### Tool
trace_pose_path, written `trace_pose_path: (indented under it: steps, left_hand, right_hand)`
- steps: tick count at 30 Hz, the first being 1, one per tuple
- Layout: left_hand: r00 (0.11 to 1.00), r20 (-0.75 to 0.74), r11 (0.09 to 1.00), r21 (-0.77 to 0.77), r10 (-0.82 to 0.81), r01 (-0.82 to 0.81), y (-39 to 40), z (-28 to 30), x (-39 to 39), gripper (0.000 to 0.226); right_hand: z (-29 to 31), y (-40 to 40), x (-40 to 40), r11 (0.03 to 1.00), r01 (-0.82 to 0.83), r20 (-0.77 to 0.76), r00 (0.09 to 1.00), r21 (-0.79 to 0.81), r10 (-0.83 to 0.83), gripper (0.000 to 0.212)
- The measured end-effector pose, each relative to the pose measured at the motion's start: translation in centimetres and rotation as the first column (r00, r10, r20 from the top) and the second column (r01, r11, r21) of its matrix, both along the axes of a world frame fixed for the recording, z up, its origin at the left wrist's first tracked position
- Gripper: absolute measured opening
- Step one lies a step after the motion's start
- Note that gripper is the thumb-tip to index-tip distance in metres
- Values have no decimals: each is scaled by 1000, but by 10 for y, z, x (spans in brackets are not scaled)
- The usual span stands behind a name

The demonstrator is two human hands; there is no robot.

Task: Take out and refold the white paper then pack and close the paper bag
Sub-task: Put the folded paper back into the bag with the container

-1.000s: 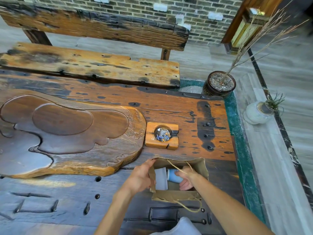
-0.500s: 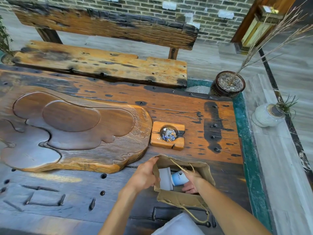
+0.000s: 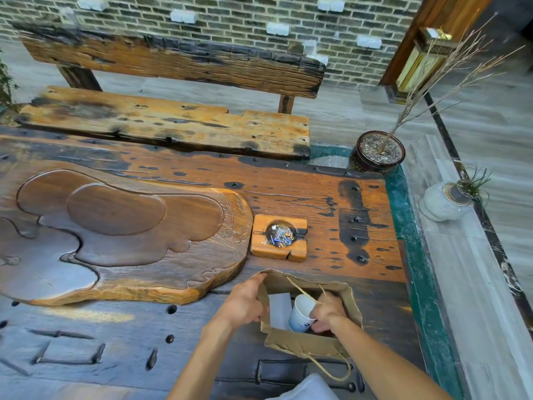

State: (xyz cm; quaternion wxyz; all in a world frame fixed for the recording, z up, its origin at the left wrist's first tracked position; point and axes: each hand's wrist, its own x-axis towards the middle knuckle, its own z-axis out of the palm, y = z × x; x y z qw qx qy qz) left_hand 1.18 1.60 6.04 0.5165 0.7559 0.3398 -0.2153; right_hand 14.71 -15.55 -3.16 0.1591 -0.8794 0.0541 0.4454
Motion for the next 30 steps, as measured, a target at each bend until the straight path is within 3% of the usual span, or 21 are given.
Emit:
trace_pose_path:
  steps: [7,11,14,19,28,30]
  left_hand:
    - [999,1,999,-11,40,-40,3,-14,-5,86]
    - [999,10,999,-17,45,-45,3,-15,-5,85]
    - [1000,13,1000,-7,28,-28,2,-13,-4,84]
    - [1000,25,1000,2,12,-12,2,-15,-3,83]
    - [999,47,1000,-3,-6,6,6,-11,-9,78]
    - [999,51,1000,-19,6,-5,6,-11,-12,78]
  right_hand:
    - [-10,1,1,993,85,-21,996,87,-83,38]
    - [-15,0,5,991,106,27,994,78,-108,22]
    - [-28,-3,10,1000,-6,156,988,29,1,22]
    - [-52,-5,15,1000,-7,272,962,-17,11,23]
    - [-40,2,10,964,-243,208,943,-105,260,24]
    - [-36,3,10,971,-222,191,953,-88,235,20]
